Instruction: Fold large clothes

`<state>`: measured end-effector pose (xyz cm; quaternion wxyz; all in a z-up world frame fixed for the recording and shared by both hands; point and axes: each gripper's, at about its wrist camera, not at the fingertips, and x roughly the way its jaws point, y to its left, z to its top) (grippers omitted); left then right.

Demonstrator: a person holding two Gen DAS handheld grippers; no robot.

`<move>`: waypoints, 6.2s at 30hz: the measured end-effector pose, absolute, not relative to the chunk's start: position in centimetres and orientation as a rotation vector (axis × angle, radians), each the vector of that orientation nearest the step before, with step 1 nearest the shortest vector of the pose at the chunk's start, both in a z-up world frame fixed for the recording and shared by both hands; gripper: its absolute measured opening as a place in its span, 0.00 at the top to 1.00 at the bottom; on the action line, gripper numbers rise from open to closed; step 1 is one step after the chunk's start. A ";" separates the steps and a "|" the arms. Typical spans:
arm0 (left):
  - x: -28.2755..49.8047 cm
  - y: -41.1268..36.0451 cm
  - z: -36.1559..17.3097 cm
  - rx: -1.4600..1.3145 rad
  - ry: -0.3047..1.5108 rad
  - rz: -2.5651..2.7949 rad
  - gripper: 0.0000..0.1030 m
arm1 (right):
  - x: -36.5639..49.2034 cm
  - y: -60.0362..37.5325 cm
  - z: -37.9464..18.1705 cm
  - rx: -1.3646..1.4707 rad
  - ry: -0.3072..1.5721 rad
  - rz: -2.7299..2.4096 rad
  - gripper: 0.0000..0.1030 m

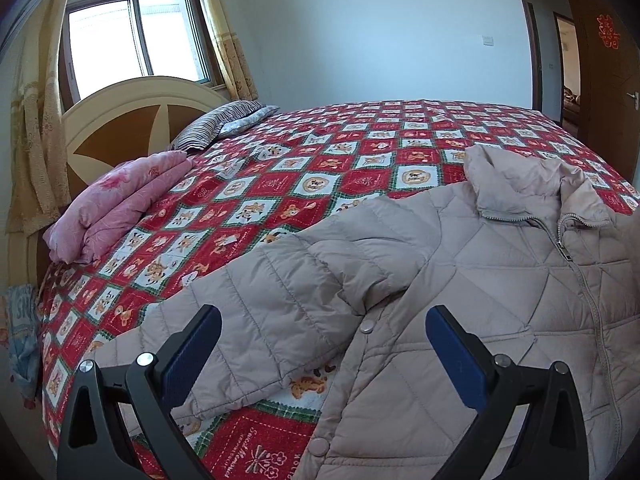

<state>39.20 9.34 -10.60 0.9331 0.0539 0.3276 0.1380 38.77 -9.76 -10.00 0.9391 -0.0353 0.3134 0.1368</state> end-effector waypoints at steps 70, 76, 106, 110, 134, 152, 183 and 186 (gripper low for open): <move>45.5 -4.3 -18.6 0.193 0.814 0.109 0.01 | 46.8 -27.6 -18.4 0.009 0.839 -0.082 0.55; 45.5 -4.4 -18.7 0.195 0.806 0.112 0.01 | 46.0 -27.4 -16.2 0.016 0.838 -0.094 0.54; 45.5 -4.3 -18.7 0.193 0.803 0.110 0.01 | 43.9 -15.6 -19.3 -0.079 0.861 0.079 0.28; 45.6 -4.4 -18.7 0.201 0.801 0.115 0.01 | 43.9 -15.3 -19.4 -0.093 0.860 0.069 0.28; 40.5 5.7 -13.4 0.185 0.739 0.249 0.01 | 43.9 -15.0 -19.6 -0.108 0.851 0.055 0.27; 31.6 34.6 -16.3 -0.183 0.841 0.707 0.01 | 43.6 -14.8 -19.4 -0.125 0.837 0.044 0.27; 32.2 22.6 -2.9 0.028 0.506 0.380 0.94 | 39.3 -17.4 -16.0 -0.086 0.805 0.113 0.27; 32.9 18.8 -1.5 0.066 0.473 0.297 0.95 | 38.5 -18.1 -15.7 -0.065 0.791 0.111 0.27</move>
